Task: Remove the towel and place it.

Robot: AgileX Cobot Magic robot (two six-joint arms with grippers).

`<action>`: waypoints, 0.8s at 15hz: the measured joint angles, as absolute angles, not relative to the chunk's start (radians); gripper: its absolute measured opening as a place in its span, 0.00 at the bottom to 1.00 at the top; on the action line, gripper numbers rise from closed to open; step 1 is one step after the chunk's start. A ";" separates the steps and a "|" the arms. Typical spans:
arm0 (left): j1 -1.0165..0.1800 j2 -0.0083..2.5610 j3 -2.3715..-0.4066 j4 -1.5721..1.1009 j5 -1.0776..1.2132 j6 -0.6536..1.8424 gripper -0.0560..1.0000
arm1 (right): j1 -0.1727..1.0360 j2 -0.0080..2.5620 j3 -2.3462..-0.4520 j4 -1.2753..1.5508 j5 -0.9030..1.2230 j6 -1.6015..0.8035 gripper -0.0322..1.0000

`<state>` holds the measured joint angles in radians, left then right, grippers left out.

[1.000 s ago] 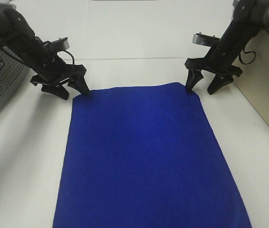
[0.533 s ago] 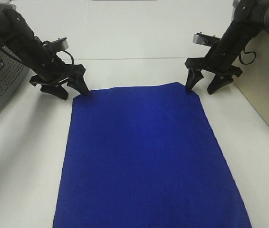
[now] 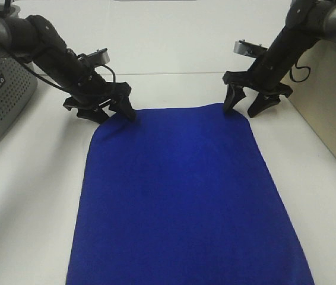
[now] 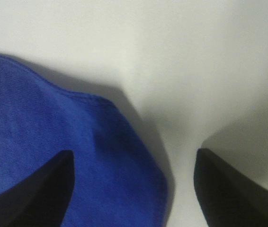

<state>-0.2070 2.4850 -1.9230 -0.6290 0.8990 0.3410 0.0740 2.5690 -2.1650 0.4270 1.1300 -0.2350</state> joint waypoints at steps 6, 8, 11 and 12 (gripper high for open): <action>-0.218 2.486 -1.923 -0.638 0.881 0.341 0.70 | 0.141 2.572 -2.165 0.426 1.066 -0.242 0.68; -0.218 2.487 -1.923 -0.639 0.879 0.341 0.69 | 0.148 2.572 -2.165 0.401 1.057 -0.242 0.63; -0.218 2.492 -1.923 -0.639 0.861 0.341 0.56 | 0.148 2.573 -2.165 0.360 1.055 -0.242 0.45; -0.218 2.497 -1.923 -0.647 0.852 0.341 0.47 | 0.148 2.575 -2.165 0.348 1.055 -0.242 0.32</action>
